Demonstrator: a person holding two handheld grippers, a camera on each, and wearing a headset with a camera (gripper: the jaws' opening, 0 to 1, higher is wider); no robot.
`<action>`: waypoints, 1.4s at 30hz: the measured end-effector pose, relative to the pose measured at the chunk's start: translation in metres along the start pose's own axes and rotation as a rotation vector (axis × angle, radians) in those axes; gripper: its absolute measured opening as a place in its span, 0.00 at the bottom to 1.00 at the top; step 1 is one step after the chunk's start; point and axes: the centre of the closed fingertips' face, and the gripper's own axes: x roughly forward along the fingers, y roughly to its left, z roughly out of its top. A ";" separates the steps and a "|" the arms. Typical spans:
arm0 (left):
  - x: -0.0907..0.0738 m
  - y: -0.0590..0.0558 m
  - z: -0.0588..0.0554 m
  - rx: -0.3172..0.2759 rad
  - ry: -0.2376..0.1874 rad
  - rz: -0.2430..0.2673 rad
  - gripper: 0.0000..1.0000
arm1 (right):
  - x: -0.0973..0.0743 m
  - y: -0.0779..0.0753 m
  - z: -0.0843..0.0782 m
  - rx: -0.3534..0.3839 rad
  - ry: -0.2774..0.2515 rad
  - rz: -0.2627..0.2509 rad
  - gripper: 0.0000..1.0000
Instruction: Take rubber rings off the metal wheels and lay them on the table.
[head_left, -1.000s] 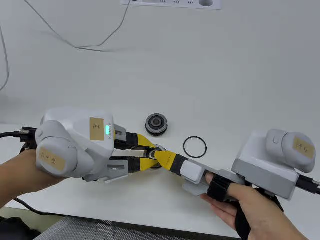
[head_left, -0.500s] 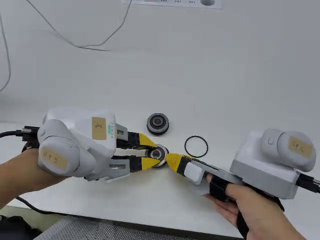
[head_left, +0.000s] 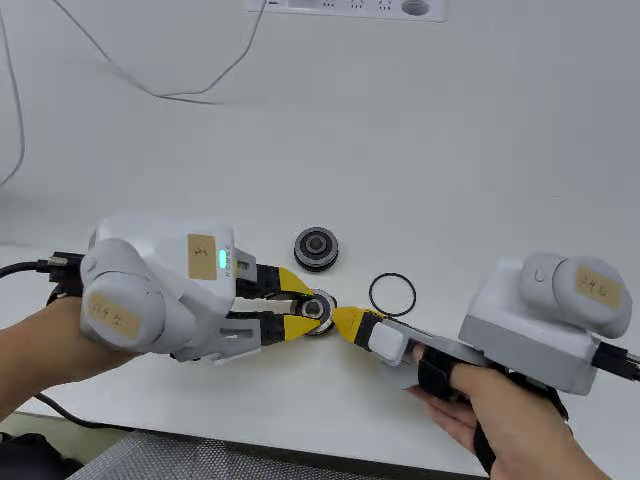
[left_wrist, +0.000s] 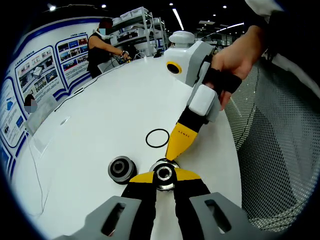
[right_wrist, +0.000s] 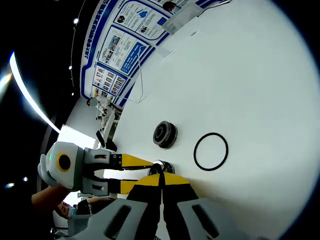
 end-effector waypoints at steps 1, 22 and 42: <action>0.000 0.000 0.000 0.000 0.000 0.000 0.13 | 0.000 0.001 0.000 0.002 0.001 0.001 0.01; 0.000 0.000 0.000 0.001 0.000 -0.003 0.13 | 0.002 0.008 -0.001 -0.030 0.011 0.018 0.00; 0.000 0.000 0.000 -0.003 -0.011 0.009 0.13 | 0.001 0.021 -0.002 -0.047 0.015 0.060 0.00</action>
